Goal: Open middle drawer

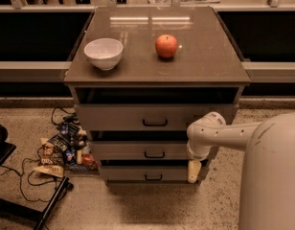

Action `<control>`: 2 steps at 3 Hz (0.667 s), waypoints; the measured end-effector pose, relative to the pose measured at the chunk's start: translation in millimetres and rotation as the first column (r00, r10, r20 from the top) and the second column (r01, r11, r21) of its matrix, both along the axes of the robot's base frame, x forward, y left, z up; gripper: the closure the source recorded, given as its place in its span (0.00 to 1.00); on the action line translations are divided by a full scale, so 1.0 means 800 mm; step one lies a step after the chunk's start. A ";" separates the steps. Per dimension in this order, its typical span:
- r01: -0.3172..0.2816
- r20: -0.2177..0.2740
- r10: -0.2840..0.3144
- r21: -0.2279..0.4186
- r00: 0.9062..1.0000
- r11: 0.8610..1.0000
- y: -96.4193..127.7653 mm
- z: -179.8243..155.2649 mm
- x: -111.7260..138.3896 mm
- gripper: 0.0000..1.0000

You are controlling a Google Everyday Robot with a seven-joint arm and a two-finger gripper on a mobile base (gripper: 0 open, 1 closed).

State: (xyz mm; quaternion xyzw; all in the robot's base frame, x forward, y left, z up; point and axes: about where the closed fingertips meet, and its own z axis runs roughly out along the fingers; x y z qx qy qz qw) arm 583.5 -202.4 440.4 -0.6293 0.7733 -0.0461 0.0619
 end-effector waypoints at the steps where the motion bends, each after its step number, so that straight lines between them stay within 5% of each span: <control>1: -0.030 0.004 0.030 -0.003 1.000 1.000 0.001 -0.017 0.003 0.00; 2: -0.096 0.028 0.096 -0.011 0.995 0.995 0.003 -0.030 0.020 0.00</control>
Offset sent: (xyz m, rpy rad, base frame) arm 0.0198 0.0046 -0.0290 -0.0086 -0.0336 0.1214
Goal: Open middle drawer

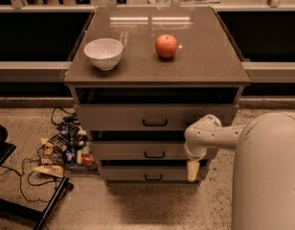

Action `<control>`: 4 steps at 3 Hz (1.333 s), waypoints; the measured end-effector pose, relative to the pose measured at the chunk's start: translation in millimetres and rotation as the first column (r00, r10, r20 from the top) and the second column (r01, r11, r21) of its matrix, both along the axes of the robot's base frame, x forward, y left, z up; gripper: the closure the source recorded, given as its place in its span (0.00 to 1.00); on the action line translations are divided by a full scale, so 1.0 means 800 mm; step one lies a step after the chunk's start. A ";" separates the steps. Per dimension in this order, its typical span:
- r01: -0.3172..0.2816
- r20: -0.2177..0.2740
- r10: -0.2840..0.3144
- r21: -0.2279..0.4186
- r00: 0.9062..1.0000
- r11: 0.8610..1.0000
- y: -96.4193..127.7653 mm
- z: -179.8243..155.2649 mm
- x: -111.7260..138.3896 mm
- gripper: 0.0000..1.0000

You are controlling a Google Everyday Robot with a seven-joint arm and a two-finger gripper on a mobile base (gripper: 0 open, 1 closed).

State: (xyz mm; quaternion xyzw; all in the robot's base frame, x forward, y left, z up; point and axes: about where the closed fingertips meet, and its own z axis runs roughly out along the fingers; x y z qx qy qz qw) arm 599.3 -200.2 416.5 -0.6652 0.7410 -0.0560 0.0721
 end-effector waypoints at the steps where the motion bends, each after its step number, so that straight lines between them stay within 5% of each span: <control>1: 0.000 0.000 0.000 0.000 1.000 1.000 0.000 0.000 0.000 0.00; 3: 0.060 -0.088 -0.062 -0.034 0.994 0.998 -0.008 -0.014 -0.012 0.50; 4: 0.059 -0.088 -0.062 -0.034 0.994 0.998 -0.008 -0.011 -0.012 0.73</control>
Offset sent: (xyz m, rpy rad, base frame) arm -0.0004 -0.0009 -0.0021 -0.0031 0.0128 -0.0156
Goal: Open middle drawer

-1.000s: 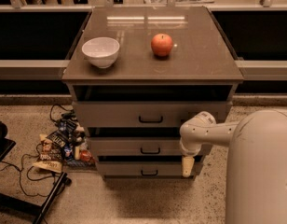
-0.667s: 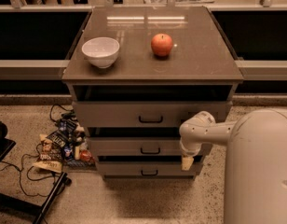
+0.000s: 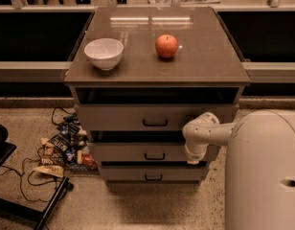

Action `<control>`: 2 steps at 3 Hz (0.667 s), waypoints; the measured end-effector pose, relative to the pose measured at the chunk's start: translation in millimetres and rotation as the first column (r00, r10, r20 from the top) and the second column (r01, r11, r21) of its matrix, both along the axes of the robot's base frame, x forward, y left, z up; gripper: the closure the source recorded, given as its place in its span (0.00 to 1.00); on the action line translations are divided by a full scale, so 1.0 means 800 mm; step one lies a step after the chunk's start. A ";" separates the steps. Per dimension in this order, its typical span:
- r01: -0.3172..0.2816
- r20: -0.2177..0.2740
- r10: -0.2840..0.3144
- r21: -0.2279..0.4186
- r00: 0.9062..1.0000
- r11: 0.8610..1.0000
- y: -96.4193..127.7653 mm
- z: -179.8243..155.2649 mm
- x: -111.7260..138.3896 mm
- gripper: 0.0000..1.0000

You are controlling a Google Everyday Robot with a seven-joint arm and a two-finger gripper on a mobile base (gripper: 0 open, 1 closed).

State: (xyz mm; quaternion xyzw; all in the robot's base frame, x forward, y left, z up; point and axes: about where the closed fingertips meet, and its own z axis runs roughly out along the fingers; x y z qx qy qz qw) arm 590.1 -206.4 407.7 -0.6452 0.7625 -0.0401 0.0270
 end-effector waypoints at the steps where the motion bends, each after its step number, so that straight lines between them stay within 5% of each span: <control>1: 0.000 0.000 0.000 0.000 1.000 1.000 0.000 0.002 0.000 0.96; 2: 0.000 0.000 0.000 0.000 1.000 1.000 0.000 0.003 0.000 1.00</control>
Offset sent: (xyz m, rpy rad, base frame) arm -0.0889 0.0107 0.1834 -0.0874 -0.1596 -0.1341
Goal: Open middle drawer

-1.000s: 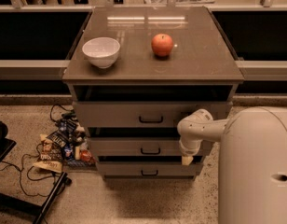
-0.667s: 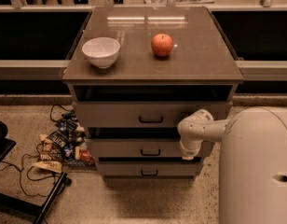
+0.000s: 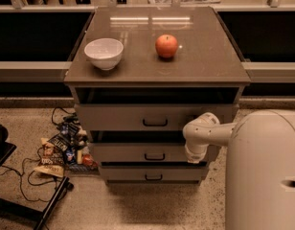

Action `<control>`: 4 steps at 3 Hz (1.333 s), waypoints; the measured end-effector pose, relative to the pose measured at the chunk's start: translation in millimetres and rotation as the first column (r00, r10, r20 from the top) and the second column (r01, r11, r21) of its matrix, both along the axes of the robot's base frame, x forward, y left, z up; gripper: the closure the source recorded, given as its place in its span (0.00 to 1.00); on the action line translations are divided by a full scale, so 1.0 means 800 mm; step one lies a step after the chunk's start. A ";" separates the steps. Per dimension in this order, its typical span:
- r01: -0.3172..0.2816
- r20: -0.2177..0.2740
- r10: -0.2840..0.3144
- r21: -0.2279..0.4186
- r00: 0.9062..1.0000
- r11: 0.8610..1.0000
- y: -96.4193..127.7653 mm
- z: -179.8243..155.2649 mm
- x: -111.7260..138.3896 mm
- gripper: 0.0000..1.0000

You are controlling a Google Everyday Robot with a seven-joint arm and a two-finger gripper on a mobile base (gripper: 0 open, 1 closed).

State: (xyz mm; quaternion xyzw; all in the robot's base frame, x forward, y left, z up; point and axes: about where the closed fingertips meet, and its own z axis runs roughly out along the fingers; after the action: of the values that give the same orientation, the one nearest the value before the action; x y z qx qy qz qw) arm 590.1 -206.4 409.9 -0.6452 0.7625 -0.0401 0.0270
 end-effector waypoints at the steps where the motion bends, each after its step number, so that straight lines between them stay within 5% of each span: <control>1: 0.000 0.000 0.000 0.000 1.000 1.000 0.000 0.001 0.000 1.00; 4: 0.000 0.000 0.000 0.000 1.000 1.000 0.000 0.006 0.000 1.00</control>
Offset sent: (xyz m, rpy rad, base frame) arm -0.1120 0.0241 0.1921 0.0457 -0.1837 -0.1306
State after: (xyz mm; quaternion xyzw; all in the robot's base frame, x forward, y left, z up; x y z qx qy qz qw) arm 590.1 -206.4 414.5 -0.6452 0.7625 -0.0401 0.0270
